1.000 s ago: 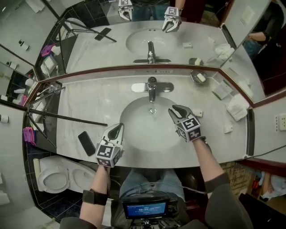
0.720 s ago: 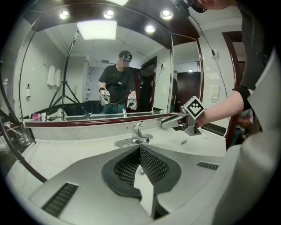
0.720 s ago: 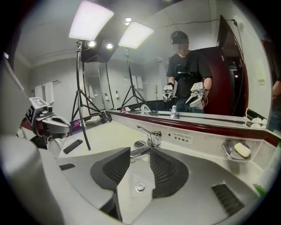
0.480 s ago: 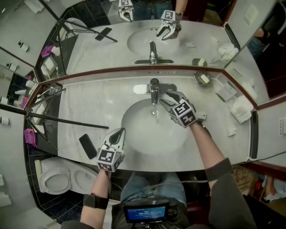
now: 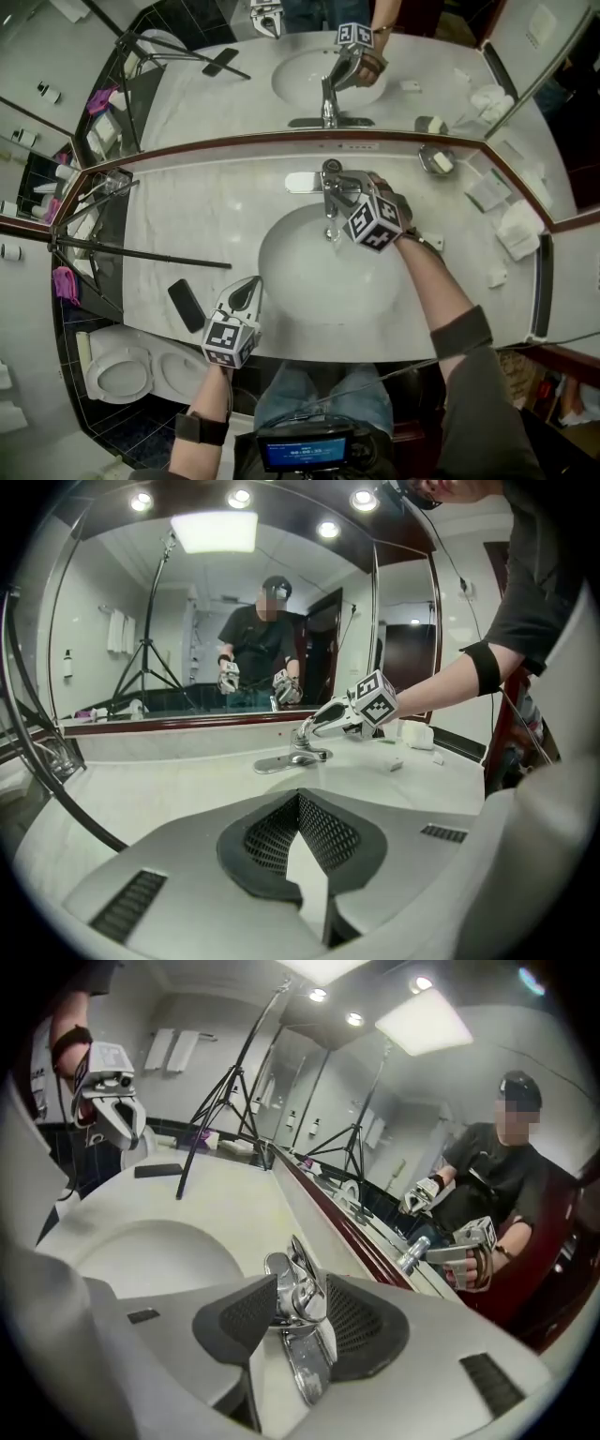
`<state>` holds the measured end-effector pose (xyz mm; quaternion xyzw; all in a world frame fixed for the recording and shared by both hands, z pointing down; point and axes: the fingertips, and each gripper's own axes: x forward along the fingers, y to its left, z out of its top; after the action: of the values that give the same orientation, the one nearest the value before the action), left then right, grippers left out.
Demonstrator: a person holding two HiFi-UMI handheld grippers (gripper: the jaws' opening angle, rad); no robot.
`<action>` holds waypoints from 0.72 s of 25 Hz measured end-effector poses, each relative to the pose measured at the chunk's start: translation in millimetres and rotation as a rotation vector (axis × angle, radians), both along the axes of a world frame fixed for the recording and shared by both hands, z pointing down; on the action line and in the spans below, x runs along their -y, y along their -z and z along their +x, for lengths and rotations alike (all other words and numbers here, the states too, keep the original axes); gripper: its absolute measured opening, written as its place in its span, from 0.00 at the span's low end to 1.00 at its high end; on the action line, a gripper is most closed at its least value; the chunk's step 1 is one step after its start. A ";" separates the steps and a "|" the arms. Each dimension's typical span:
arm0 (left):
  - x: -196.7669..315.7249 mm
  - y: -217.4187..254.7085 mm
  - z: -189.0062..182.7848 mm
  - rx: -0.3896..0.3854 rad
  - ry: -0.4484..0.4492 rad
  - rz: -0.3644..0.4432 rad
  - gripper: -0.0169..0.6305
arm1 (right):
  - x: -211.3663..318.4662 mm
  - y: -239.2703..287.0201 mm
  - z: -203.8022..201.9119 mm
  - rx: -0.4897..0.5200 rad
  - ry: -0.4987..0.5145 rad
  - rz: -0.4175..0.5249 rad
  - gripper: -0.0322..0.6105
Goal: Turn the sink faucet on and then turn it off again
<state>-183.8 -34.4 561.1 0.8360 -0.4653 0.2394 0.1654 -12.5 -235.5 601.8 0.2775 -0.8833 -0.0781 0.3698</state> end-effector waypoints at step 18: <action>-7.1 -27.0 6.1 -0.006 -0.003 -0.038 0.03 | 8.6 -7.9 -11.7 -0.150 0.114 0.131 0.23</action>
<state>-177.6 -27.3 588.1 0.8341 -0.4589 0.2457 0.1824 -24.2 -244.1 609.7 0.2435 -0.8606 -0.1771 0.4108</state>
